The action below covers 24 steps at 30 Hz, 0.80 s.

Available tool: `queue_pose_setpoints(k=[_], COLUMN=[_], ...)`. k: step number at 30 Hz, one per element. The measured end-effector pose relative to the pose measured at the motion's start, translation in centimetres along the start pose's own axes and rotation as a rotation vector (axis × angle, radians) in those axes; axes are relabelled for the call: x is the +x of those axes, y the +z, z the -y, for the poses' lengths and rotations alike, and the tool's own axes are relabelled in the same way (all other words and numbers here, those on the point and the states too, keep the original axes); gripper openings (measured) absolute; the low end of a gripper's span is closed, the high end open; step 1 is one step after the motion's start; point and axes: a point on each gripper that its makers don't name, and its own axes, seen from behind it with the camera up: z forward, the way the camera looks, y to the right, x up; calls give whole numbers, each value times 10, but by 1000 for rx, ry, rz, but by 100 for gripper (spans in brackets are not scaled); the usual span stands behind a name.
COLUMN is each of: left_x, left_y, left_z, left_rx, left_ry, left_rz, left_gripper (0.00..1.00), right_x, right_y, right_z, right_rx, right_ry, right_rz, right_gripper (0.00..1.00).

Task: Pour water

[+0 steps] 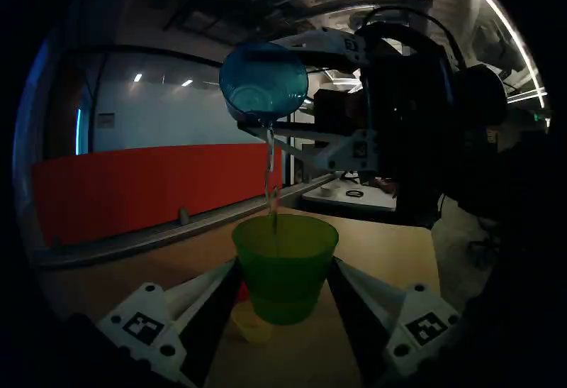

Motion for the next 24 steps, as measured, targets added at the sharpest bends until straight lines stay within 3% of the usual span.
queue_pose_setpoints(k=[24], left_x=[5], left_y=[0], left_z=[4], left_rx=[6], left_ry=[-4], left_rz=[-13], left_gripper=[81], right_x=[25], right_y=[1], right_z=[-7], right_rx=[-25], right_ry=[-169], right_rz=[-6], right_gripper=[87])
